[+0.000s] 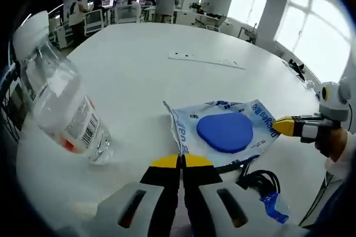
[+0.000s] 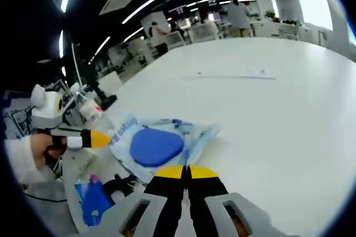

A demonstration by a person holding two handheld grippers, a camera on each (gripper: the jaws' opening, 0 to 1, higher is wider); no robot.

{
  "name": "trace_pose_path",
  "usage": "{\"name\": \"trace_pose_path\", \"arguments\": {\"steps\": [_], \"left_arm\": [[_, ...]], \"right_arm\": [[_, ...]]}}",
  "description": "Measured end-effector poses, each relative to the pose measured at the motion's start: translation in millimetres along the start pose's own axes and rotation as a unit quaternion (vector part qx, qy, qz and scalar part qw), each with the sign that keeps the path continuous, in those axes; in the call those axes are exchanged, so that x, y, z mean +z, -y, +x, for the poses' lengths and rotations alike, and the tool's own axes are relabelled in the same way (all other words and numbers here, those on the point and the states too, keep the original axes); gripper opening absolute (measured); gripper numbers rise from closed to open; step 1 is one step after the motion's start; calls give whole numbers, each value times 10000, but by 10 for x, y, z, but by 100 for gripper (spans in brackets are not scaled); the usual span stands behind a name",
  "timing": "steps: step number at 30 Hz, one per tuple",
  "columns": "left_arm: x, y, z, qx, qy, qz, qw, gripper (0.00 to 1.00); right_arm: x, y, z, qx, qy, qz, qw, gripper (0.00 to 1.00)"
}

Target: Arrange the tabletop items into an orderly group along one side of the table until the central work area is clear of visible clutter.

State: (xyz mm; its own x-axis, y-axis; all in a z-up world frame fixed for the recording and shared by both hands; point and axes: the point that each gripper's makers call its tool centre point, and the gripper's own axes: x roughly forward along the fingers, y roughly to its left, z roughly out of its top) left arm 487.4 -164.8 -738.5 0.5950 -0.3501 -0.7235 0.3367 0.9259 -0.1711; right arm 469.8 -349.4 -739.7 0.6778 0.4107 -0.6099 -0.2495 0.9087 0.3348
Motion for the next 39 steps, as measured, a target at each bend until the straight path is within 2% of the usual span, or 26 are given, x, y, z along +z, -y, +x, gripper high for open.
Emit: {"name": "trace_pose_path", "arguments": {"steps": [5,9,10,13,14,17,22,30,36,39], "left_arm": [[-110,-87,59,118,-127,-27,9998,0],[-228,-104,59,173,-175,-31,9997,0],[-255,-109,55,188,-185,-1,9997,0],[-292,-109,26,129,-109,-94,9998,0],[-305,-108,20,117,-107,-76,9998,0],[-316,-103,4,206,-137,183,9995,0],[-315,-108,7,168,-148,107,9997,0],[-324,-97,5,187,-78,5,9998,0],[-319,-90,10,151,-145,98,9997,0],[-313,-91,17,169,-139,177,9996,0]], "right_arm": [[-38,23,94,15,-117,-177,9998,0],[-143,35,109,93,-204,-314,9993,0],[-156,28,91,168,-113,-328,9993,0],[-292,36,56,222,-140,-296,9992,0],[-303,11,30,258,-39,-281,9993,0],[-345,-29,1,254,22,-113,9996,0],[-394,-35,-38,174,126,169,9996,0],[-383,-37,-32,91,33,167,9998,0],[-386,-39,-39,59,5,102,9999,0],[-385,-29,-34,34,13,225,9997,0]]}}
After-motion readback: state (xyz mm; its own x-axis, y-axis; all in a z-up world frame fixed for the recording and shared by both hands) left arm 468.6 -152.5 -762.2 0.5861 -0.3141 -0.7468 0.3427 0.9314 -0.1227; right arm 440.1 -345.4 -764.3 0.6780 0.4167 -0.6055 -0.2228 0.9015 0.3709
